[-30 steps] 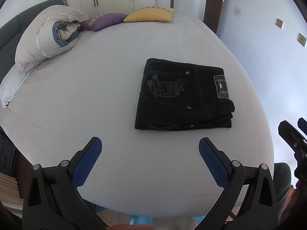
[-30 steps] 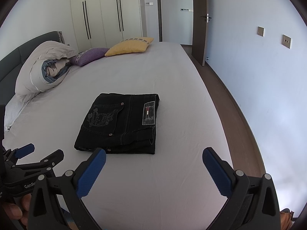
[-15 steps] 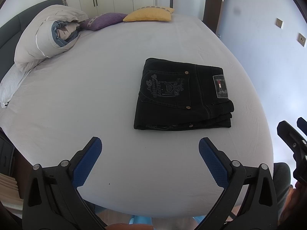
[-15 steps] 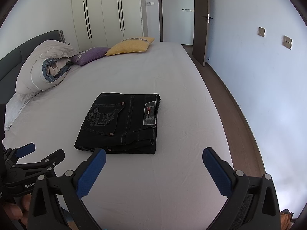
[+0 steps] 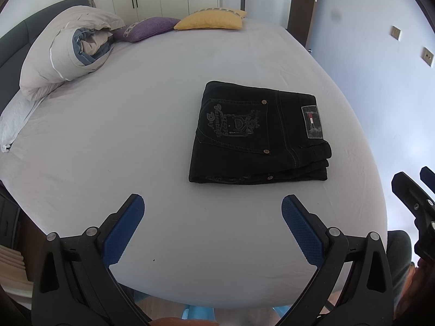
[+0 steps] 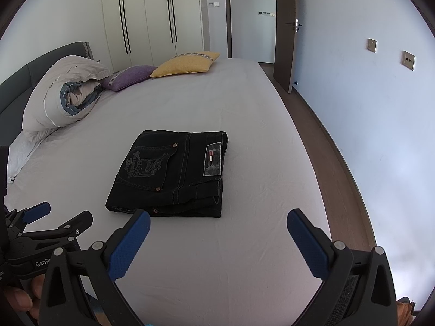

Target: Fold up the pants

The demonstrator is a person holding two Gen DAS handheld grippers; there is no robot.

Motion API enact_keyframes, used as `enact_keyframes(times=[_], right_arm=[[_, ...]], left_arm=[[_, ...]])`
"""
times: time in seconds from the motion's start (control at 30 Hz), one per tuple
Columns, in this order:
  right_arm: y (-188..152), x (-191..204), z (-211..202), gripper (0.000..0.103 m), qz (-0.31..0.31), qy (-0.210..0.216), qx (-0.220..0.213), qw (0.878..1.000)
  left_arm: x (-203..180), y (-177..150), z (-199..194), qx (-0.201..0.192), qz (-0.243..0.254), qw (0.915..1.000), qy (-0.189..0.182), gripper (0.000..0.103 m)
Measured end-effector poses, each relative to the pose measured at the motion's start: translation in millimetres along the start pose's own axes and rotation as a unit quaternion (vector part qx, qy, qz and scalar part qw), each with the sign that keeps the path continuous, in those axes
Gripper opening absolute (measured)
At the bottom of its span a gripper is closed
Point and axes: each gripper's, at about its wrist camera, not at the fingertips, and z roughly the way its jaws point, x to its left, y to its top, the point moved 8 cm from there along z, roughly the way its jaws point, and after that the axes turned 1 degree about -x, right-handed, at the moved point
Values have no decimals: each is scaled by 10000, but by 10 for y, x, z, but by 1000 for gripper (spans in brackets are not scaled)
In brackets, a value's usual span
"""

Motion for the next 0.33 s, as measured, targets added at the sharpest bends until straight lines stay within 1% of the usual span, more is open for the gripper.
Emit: enact_keyframes(times=[0.33], right_arm=[[4, -47, 47, 103, 3, 9, 24, 10000]], left_arm=[[2, -19, 4, -35, 59, 10000, 2, 103]])
